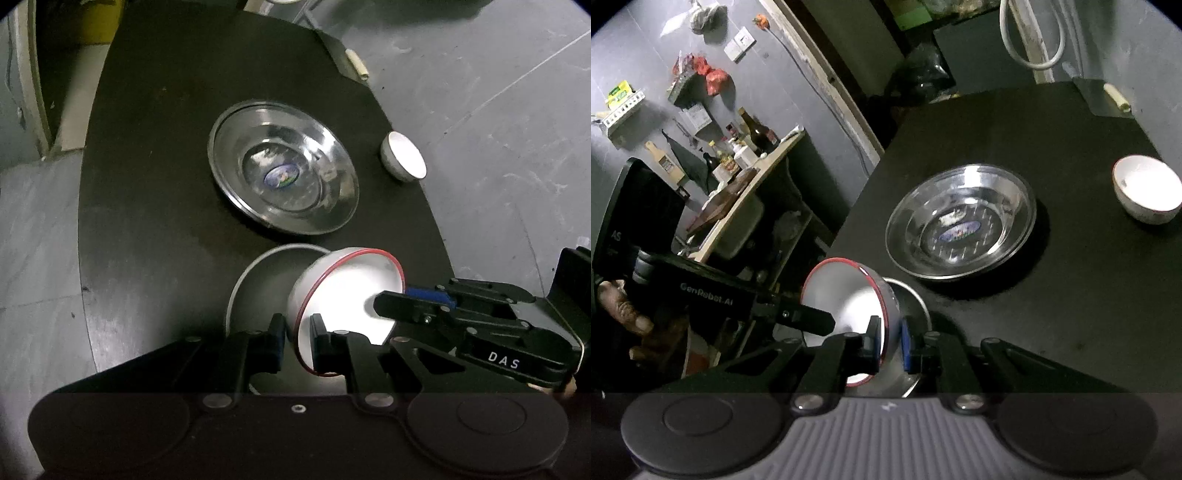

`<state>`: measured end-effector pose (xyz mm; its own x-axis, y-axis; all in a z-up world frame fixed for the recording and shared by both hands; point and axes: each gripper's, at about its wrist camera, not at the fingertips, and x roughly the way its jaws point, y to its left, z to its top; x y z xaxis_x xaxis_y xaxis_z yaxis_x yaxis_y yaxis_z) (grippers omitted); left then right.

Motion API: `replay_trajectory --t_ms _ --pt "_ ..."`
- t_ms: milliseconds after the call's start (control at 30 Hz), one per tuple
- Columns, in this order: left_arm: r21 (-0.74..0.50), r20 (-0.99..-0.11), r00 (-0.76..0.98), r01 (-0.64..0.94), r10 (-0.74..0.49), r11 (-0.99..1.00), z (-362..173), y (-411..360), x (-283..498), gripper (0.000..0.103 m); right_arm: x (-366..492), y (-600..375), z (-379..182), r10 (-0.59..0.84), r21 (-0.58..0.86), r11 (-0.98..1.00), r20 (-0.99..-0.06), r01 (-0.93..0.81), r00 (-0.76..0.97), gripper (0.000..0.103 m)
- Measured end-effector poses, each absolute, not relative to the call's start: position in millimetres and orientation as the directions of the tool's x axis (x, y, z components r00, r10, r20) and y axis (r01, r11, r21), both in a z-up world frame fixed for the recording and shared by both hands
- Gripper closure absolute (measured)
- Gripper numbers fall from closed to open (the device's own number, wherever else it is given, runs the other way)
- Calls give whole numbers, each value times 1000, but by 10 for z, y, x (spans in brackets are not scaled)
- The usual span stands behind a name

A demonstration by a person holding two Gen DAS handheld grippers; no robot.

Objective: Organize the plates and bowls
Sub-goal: 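Lift the white bowl with both tools and carry it over the deep steel bowl, then lower the white bowl into the deep steel bowl and open both tools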

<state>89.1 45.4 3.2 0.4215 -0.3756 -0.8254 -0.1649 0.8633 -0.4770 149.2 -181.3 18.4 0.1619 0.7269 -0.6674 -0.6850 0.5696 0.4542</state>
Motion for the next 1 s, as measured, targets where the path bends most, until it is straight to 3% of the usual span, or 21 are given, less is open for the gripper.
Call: replay_trajectory --t_ms 1000 --pt "-440 -875 335 -250 -350 862 -171 530 950 81 1568 -1638 -3 673 465 581 -736 -668 72 89"
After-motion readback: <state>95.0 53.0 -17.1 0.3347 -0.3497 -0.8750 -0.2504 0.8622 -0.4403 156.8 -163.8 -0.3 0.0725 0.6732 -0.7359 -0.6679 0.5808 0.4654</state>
